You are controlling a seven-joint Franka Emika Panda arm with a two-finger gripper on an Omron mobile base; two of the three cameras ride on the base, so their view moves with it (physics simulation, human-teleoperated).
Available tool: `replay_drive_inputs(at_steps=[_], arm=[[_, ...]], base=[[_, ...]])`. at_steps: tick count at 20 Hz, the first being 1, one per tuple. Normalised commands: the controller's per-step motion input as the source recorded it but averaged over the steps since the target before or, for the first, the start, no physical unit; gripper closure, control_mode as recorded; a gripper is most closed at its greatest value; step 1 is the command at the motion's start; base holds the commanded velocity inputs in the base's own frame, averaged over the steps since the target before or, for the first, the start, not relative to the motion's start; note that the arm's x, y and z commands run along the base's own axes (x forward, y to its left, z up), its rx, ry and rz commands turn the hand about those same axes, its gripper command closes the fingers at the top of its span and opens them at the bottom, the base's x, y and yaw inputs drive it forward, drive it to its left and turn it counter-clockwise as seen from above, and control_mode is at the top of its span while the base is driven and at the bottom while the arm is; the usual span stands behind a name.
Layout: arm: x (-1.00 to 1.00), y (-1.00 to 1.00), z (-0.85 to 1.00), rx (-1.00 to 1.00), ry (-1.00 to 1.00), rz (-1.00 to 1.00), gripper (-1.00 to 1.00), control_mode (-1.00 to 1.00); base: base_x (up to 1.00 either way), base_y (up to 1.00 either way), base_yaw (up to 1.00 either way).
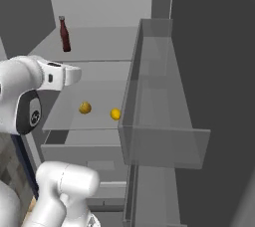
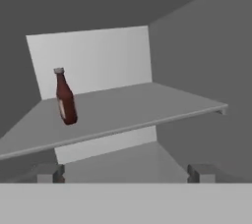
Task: Place the ketchup and condiment bottle from the counter to the top shelf of the fridge. If the existing items in the fridge are on the top shelf, move them to other shelves.
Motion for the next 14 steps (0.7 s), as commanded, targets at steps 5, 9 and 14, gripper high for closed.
replay_drive_inputs(at_steps=[5,9,14], arm=[[-1.0,-0.11,-0.16,0.0,0.19,-0.17,-1.0,-1.0],[-1.0,0.0,-0.06,0.0,0.35,-0.12,-1.0,-1.0],[-0.8,0.0,-0.3,0.0,0.32,0.05,-1.0,-1.0]], base=[[0.0,0.0,0.0],[0.0,0.0,0.0],[0.0,0.0,0.0]])
